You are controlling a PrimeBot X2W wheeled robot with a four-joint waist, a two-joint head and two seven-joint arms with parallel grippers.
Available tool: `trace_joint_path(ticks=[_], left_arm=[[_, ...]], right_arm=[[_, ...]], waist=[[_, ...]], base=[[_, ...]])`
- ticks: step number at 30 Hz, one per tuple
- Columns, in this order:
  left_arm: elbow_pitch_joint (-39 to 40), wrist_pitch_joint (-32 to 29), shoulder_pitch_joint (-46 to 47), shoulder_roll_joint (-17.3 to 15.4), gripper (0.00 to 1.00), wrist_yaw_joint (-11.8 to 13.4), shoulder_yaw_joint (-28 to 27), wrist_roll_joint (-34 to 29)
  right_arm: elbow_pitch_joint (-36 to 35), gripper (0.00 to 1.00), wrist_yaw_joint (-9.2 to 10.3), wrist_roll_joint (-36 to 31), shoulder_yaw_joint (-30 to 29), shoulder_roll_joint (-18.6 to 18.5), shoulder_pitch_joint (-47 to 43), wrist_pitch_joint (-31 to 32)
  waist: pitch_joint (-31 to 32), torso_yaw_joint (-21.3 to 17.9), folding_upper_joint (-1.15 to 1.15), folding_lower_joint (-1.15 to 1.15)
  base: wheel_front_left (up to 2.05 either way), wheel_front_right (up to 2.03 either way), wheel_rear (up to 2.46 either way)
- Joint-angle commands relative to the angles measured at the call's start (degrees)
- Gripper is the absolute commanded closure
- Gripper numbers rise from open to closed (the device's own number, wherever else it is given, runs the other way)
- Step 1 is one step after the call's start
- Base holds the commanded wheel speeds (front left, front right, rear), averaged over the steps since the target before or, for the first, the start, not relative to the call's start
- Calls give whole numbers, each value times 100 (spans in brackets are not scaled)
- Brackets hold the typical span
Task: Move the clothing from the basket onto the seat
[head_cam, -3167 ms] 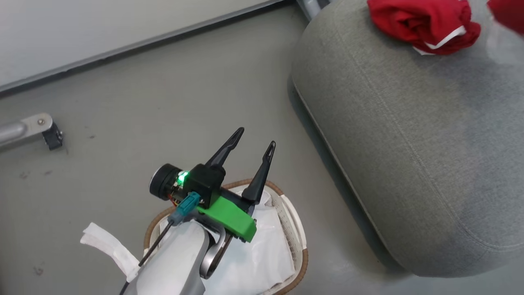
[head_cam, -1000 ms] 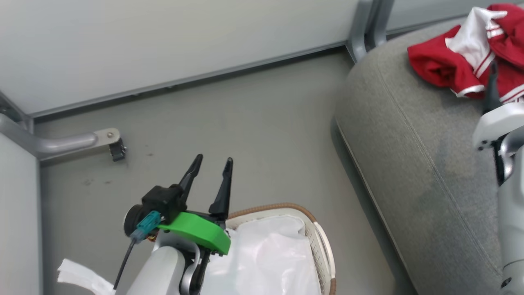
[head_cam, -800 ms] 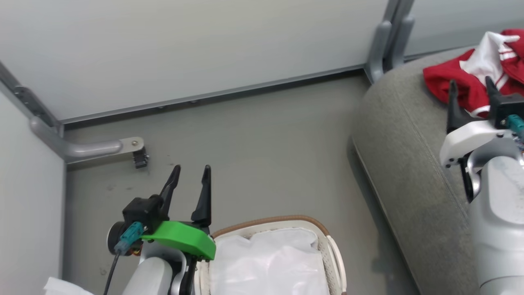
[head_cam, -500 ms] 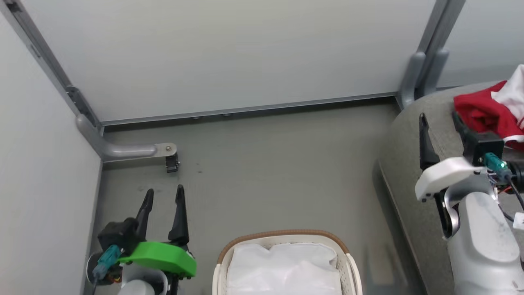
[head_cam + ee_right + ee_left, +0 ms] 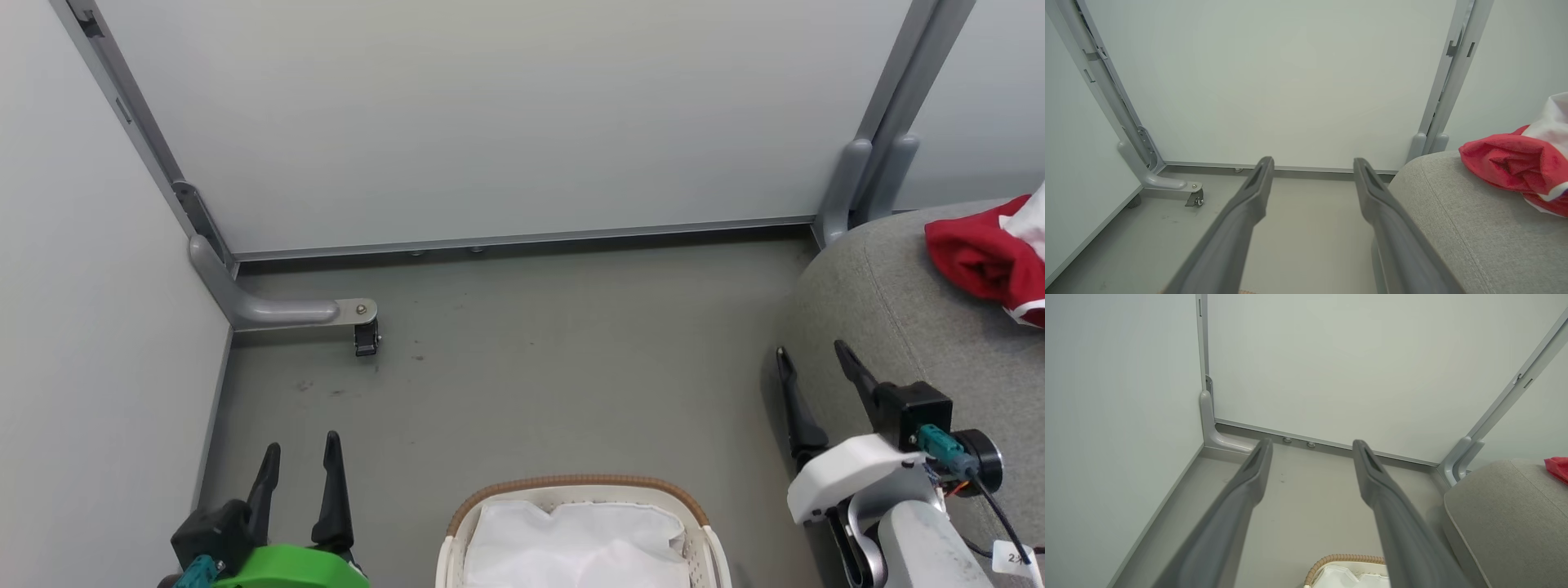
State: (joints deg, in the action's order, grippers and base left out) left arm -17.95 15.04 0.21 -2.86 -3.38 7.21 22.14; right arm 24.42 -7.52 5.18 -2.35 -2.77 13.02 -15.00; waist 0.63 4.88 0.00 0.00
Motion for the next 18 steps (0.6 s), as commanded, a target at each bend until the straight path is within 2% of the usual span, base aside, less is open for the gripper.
trace_joint_path(ticks=[1,18], left_arm=[[32,20,-130,-7,0,-27,-31,-4],[-2,20,-124,-7,0,68,74,65]], right_arm=[[-49,0,6,-24,49,-26,-145,-27],[-335,0,6,241,242,-22,-630,-26]], waist=[[6,-4,0,0],[57,-59,0,0]], base=[[0,0,0],[0,0,0]])
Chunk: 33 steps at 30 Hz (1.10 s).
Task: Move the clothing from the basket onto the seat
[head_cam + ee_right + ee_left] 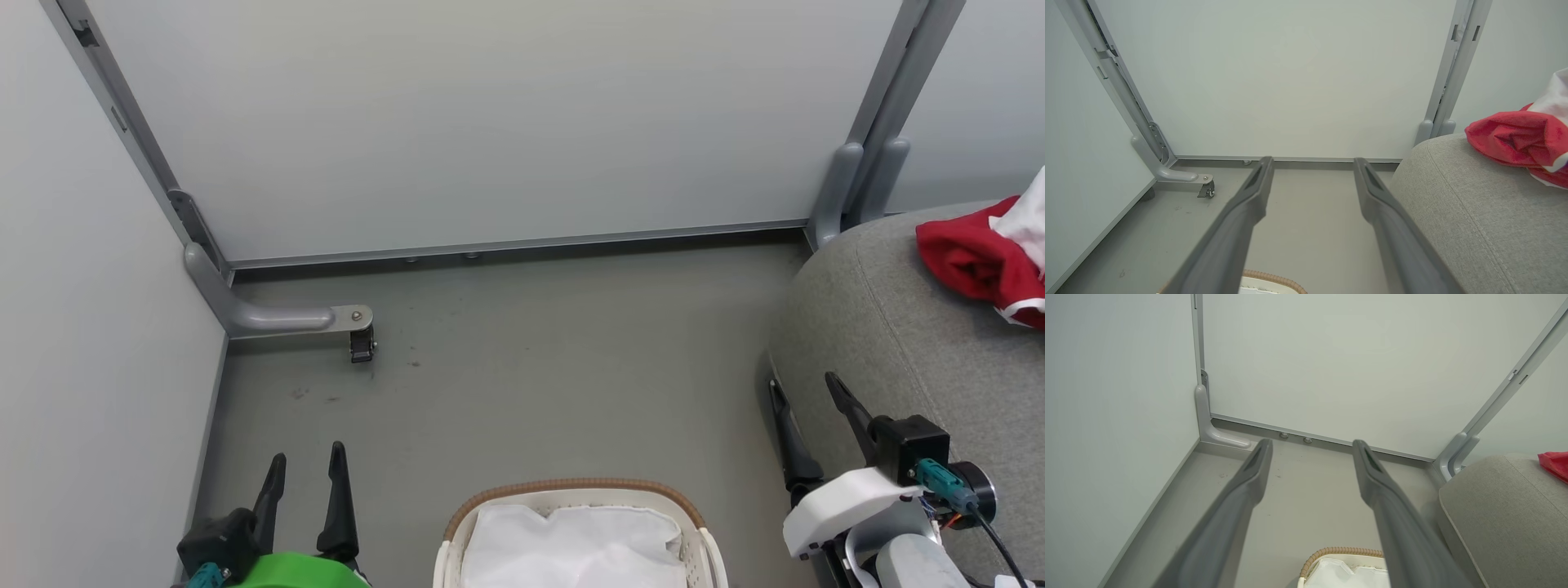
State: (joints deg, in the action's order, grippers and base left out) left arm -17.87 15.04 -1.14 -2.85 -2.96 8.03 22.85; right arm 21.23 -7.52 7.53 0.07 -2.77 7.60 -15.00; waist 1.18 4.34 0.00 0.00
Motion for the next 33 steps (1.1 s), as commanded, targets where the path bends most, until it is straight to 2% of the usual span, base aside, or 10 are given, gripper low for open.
trace_joint_path(ticks=[1,17,18,22,33], left_arm=[[-14,20,15,-8,0,25,-10,-12],[34,20,89,-8,0,-27,34,-159],[20,1,13,0,100,-9,35,-146],[-126,-53,-4,4,100,-13,38,-66],[-51,-365,117,2,100,-80,-187,980]], right_arm=[[-26,0,6,15,8,-23,-93,-26],[-67,0,6,112,47,-23,-114,-27],[-45,100,0,87,53,0,-69,-1],[113,100,-1,167,25,35,-124,50],[-10,100,0,1410,-86,26,-115,377]], waist=[[4,-10,0,0],[2,-22,0,0],[3,-22,0,0],[0,-24,0,0],[-12,-61,0,0]], base=[[0,0,0],[0,0,0],[0,0,0],[0,0,0],[0,0,0]])
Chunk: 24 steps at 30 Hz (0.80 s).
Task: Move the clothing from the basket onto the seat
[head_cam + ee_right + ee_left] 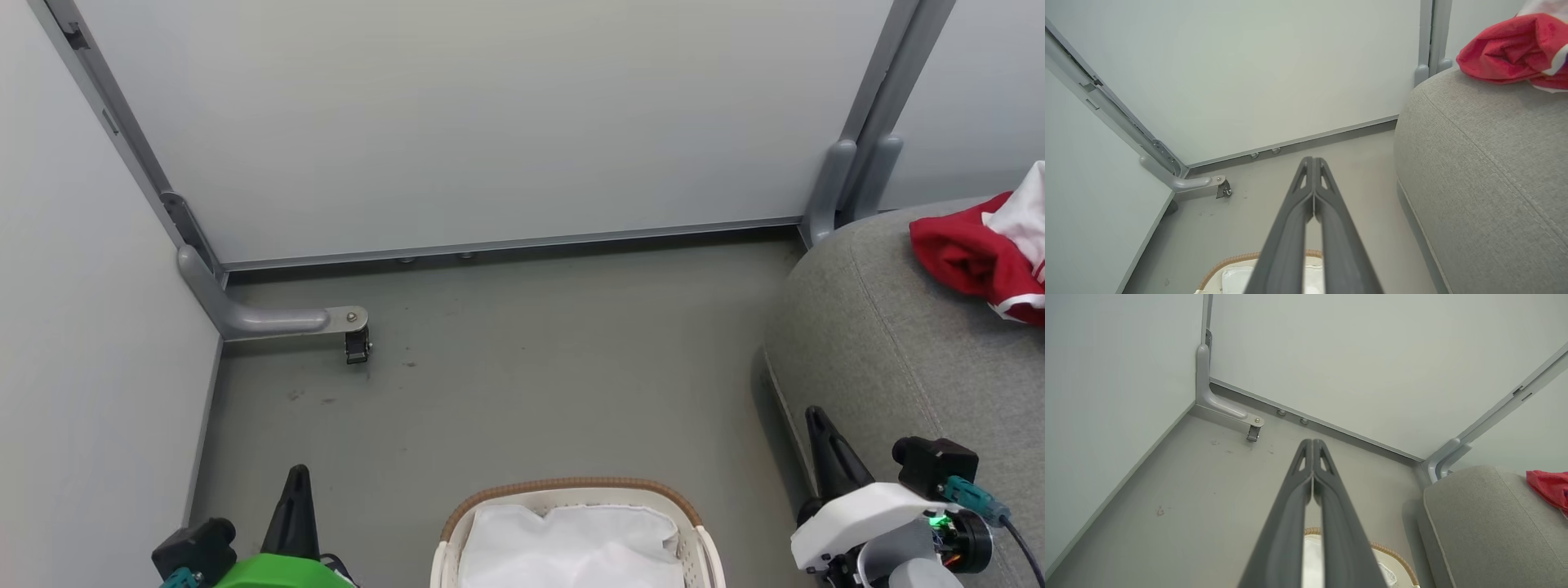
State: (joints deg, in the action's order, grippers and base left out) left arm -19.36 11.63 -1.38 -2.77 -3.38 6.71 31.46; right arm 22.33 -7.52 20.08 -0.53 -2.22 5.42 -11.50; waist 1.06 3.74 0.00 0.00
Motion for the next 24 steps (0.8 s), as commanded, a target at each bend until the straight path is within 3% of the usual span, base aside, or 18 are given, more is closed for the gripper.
trace_joint_path(ticks=[1,24], left_arm=[[106,-54,153,-6,100,-44,-76,215],[246,-582,358,-10,100,-159,-454,1977]], right_arm=[[-137,100,0,271,-30,-30,99,51],[-373,100,1,2361,-190,-46,90,562]], waist=[[-2,-5,0,0],[-27,-79,0,0]], base=[[0,0,0],[0,0,0]])
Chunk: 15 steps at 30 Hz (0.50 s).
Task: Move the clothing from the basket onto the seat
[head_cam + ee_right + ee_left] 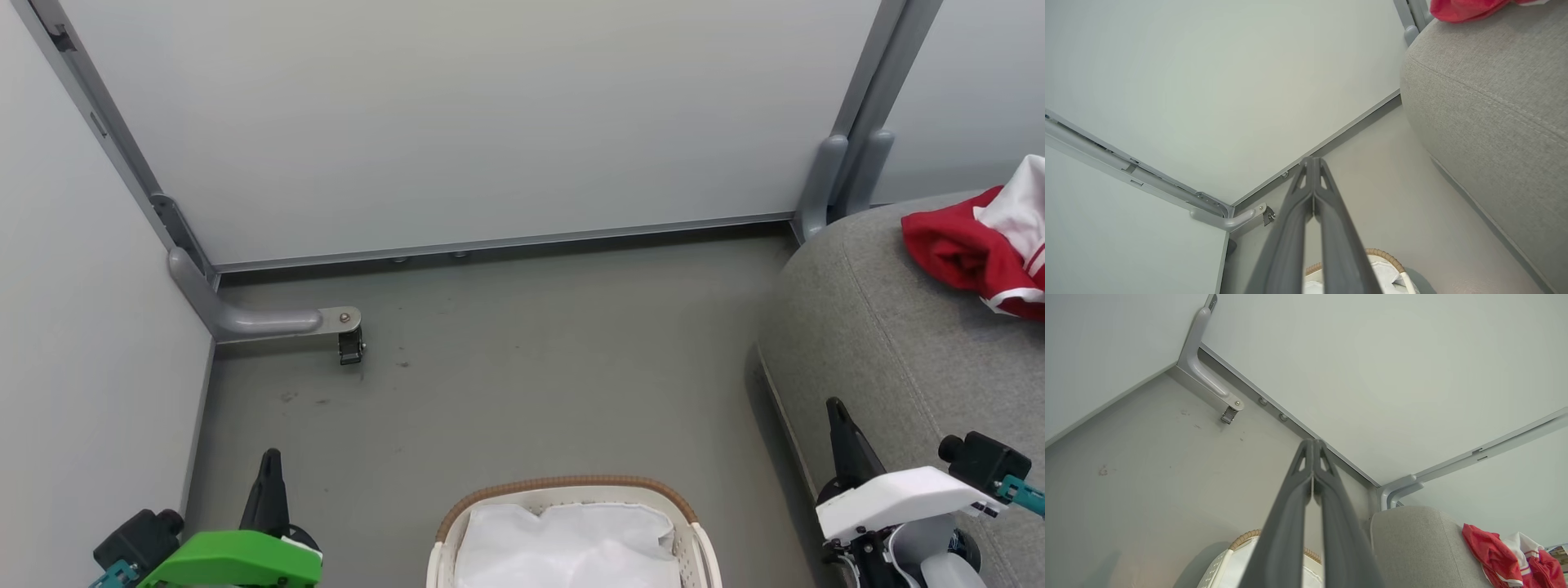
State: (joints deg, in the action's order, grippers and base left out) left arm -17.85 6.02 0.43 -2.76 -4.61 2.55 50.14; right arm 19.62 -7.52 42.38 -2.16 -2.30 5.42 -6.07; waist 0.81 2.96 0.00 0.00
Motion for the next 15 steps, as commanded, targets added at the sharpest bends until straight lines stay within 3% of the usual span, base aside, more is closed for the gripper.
trace_joint_path(ticks=[1,15], left_arm=[[98,-39,184,-11,100,-40,-51,172],[165,-307,287,-13,100,-100,-241,1050]], right_arm=[[-109,100,1,200,-34,-39,90,40],[-214,100,2,1241,-124,-47,98,307]], waist=[[-2,-4,0,0],[-17,-50,0,0]], base=[[0,0,0],[0,0,0]])
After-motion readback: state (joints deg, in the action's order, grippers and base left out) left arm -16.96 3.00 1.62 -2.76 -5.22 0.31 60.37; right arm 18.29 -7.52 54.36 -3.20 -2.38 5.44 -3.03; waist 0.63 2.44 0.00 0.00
